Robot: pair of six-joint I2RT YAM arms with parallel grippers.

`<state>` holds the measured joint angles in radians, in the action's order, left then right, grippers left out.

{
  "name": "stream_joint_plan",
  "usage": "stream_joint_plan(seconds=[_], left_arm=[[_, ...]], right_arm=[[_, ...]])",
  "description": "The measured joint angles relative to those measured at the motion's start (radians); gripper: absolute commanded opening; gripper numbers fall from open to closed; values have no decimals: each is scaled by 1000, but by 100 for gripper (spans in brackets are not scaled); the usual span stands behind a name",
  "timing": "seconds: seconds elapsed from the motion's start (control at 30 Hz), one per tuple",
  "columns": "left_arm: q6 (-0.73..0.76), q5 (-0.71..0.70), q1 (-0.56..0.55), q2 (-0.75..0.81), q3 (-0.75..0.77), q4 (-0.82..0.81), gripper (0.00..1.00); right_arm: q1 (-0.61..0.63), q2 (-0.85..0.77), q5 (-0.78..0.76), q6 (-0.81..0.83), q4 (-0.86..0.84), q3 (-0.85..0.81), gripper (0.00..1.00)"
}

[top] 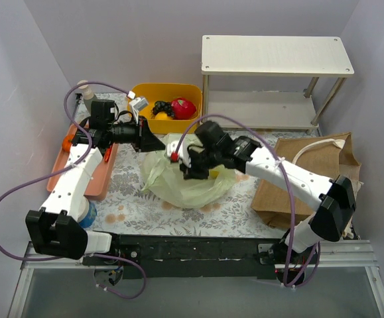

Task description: Untie the knot of the grocery bags and take out the mixed food

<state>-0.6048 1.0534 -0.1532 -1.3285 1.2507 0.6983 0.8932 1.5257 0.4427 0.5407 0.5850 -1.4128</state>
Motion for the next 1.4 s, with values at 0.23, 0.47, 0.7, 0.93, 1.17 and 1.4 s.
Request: stream_joint_plan(seconds=[0.23, 0.47, 0.7, 0.93, 1.17, 1.4], left_arm=[[-103, 76, -58, 203, -6, -165, 0], [-34, 47, -58, 203, -290, -105, 0], [-19, 10, -58, 139, -291, -114, 0], [7, 9, -58, 104, -264, -140, 0], [13, 10, -58, 90, -264, -153, 29], [-71, -15, -59, 48, -228, -182, 98]], right_arm=[[83, 0, -201, 89, 6, 166, 15], [58, 54, -428, 170, -111, 277, 13], [-68, 166, -546, 180, -175, 228, 13], [-268, 179, -653, 169, -253, 180, 16], [-171, 171, -475, 163, -189, 139, 19], [-73, 167, -433, 114, -174, 140, 23]])
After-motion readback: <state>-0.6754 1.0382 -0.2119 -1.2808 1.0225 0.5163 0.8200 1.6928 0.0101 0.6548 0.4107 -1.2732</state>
